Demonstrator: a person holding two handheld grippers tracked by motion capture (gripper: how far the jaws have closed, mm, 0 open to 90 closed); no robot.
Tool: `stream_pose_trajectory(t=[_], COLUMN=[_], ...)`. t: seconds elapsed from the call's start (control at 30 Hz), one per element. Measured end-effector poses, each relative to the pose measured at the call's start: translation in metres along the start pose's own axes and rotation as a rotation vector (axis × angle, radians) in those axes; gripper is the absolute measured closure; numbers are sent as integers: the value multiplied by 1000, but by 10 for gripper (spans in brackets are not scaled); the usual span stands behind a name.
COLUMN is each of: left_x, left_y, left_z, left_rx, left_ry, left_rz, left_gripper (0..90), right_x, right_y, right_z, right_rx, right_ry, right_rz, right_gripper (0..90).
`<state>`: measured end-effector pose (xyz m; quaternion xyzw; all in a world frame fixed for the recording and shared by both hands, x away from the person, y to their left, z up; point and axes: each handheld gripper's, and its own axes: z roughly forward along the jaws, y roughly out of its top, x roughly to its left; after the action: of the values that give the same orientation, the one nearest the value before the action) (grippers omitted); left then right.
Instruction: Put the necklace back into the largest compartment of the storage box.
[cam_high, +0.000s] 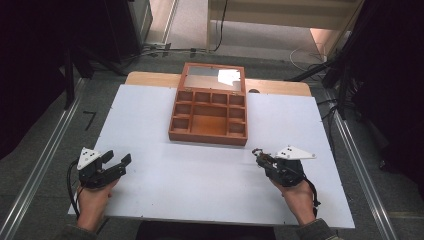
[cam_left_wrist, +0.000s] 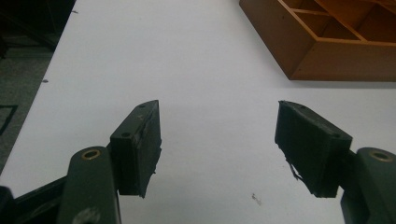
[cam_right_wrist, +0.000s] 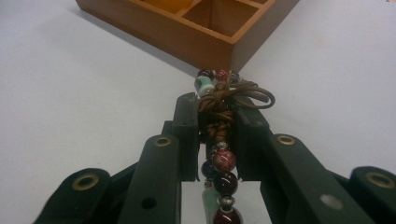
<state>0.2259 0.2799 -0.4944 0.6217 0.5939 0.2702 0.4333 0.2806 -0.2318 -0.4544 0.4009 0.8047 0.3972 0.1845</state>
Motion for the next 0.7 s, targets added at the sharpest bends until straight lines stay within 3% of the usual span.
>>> stream_pose_trajectory(t=[0.7], left_x=[0], left_y=[0], left_z=[0], left_rx=[0], left_ry=[-1], left_rz=[0], left_gripper=[314], right_x=[9], right_y=[13], right_z=[10], right_rx=[-11], right_ry=[20], right_rz=[-18], right_gripper=[713])
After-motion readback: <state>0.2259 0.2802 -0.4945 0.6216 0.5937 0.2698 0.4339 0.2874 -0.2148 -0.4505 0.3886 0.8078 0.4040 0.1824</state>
